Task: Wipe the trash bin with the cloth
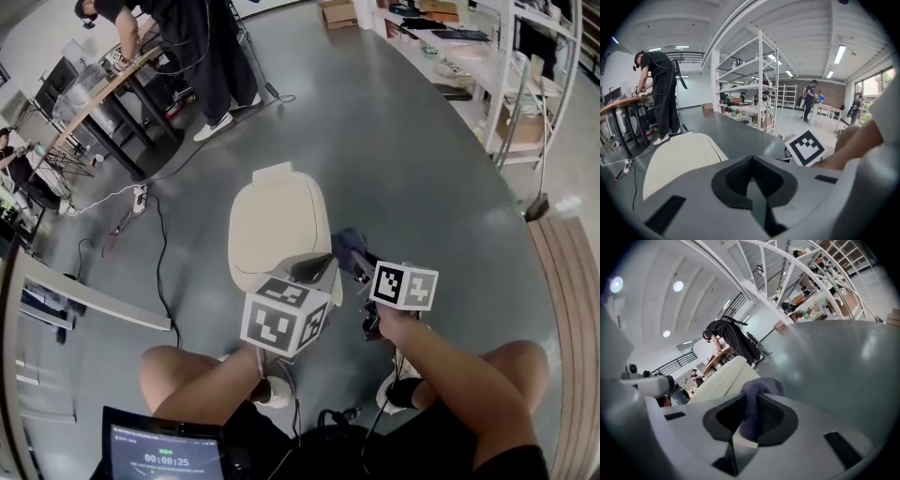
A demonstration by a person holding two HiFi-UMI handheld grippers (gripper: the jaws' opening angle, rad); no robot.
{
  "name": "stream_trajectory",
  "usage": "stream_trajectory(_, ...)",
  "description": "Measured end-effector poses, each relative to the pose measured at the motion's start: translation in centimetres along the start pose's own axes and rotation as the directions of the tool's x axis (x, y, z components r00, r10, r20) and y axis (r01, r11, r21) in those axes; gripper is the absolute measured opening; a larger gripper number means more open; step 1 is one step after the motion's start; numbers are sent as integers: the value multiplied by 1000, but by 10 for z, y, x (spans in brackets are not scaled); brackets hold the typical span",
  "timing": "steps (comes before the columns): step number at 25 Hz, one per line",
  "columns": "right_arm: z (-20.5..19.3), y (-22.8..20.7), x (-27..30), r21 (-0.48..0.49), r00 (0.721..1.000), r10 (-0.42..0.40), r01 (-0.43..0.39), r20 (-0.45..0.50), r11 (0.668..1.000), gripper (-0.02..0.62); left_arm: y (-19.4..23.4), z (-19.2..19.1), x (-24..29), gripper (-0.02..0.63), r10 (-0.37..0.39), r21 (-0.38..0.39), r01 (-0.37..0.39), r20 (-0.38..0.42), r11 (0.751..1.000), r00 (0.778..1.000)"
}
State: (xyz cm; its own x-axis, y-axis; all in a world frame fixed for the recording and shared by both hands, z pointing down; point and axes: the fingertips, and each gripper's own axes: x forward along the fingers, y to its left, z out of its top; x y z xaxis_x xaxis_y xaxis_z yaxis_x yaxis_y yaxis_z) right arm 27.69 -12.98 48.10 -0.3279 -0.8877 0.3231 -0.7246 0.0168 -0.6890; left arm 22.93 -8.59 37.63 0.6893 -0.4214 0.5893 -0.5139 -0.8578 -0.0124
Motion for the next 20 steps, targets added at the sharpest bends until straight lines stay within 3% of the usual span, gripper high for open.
stream_trajectory(5, -4, 8, 15, 5, 997, 75, -75, -21, 997, 69, -4, -8, 6, 2, -23, -13, 22, -15, 1000, 1000)
stream_trajectory(13, -30, -3, 33, -16, 991, 69, -72, -114, 997, 69, -14, -44, 11, 2, -69, -64, 63, -96, 996, 993)
stream_trajectory(20, -55, -23, 49, -63, 983, 24, -36, -182, 997, 69, -11, -92, 32, 2, -69, -30, 64, -192, 998, 979)
